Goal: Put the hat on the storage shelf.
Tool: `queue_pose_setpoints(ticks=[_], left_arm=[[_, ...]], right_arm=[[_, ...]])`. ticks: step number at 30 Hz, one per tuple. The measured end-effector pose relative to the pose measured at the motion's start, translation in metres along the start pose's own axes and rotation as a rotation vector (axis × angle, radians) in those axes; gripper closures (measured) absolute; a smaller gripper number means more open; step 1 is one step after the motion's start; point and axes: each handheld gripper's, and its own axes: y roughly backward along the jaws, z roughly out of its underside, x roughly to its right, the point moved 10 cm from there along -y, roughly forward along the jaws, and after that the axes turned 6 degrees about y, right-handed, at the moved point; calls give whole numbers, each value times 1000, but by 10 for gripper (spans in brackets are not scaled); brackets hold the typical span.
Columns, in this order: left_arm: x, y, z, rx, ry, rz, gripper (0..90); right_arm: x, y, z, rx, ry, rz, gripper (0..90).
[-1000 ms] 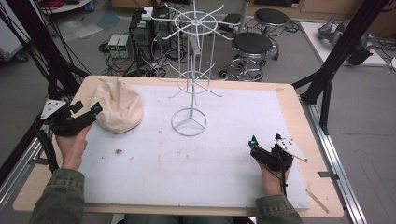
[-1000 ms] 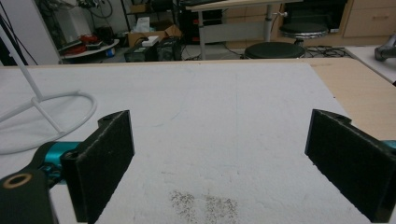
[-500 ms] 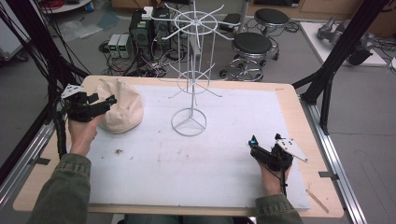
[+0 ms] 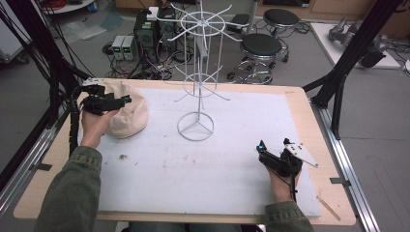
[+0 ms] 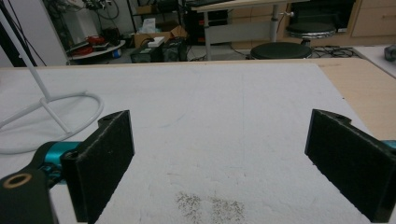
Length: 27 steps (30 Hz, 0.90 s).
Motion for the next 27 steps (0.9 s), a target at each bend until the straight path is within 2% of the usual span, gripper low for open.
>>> queue_pose_setpoints(ticks=[4,8,12,15,19,22,25,27], left_arm=[[-1,-12,2,-35,18,14,307],[-6,-29,12,-107,42,24,310],[-8,-44,28,-186,41,22,310],[-4,-50,30,-192,63,43,319],[-6,-55,32,-193,75,20,327],[-4,-59,35,-231,68,20,325],[3,-64,40,-274,48,34,321],[4,-69,49,-319,27,19,318]], right_arm=[[0,0,1,-4,2,-4,71],[-1,0,1,-6,0,-6,71],[-1,-1,1,-7,0,-7,71],[-1,0,1,-9,-3,-9,71],[-2,-1,1,-8,1,-14,71],[-2,-1,2,-9,3,-14,71],[-2,-1,2,-13,-3,-13,71],[-2,0,2,-15,-5,-15,71]])
